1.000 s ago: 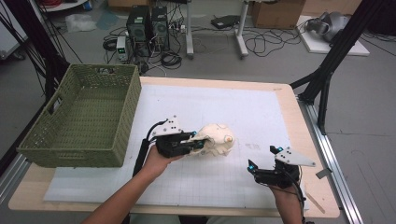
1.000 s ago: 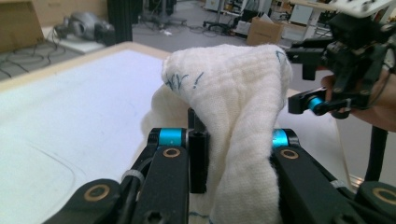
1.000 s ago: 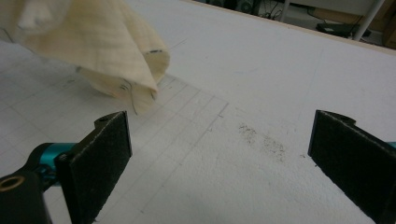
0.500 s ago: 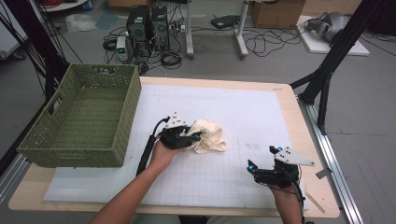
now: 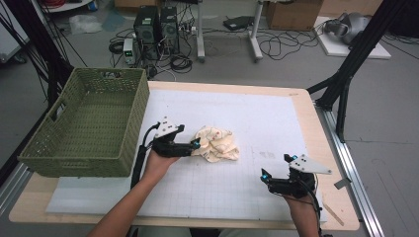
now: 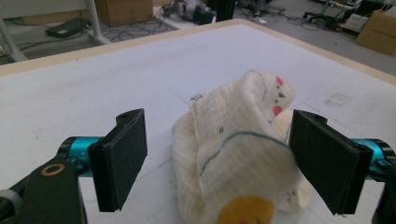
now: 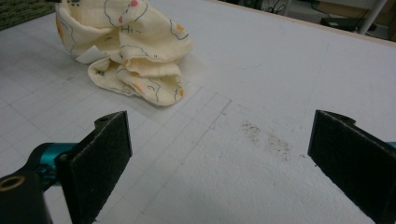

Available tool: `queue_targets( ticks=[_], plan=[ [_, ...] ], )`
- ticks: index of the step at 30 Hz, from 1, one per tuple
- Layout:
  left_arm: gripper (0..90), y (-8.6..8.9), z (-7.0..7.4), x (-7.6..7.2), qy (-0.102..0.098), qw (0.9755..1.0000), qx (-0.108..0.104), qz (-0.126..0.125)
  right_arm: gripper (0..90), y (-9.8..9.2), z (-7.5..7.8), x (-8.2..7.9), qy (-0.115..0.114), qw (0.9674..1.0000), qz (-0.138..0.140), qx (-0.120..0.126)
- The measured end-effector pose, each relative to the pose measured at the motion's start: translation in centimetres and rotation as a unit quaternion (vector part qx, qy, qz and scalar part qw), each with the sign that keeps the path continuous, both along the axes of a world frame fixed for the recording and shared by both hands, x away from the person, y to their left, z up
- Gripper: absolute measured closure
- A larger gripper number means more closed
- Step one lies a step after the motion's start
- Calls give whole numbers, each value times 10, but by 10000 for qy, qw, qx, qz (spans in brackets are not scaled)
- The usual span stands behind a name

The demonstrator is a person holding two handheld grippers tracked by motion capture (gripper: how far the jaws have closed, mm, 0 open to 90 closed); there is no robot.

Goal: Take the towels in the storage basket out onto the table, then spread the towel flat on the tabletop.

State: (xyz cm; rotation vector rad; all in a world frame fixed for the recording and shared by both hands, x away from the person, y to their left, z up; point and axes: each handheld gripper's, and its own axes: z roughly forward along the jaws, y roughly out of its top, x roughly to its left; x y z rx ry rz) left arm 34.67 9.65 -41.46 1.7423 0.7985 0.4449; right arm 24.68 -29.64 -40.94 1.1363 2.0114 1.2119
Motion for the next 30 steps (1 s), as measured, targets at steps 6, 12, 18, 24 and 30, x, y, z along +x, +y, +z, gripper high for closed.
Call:
queue_targets(
  ticks=[6,12,18,24,30],
  plan=[
    [189,21,-7,-20,-57,9998,-18,-171,53,5,-1,5,31,10000,25,-25],
    [188,31,-6,-25,-134,9997,-150,-134,53,6,-2,8,61,10000,0,4],
    [188,34,-9,-27,-100,9997,-84,-188,53,8,-4,13,92,9999,33,-42],
    [188,35,-9,-27,-92,9998,-91,-118,53,13,-4,12,87,9998,133,-111],
    [188,33,-9,-26,-91,9998,-73,-158,52,12,-4,12,72,9999,115,-100]
  ],
)
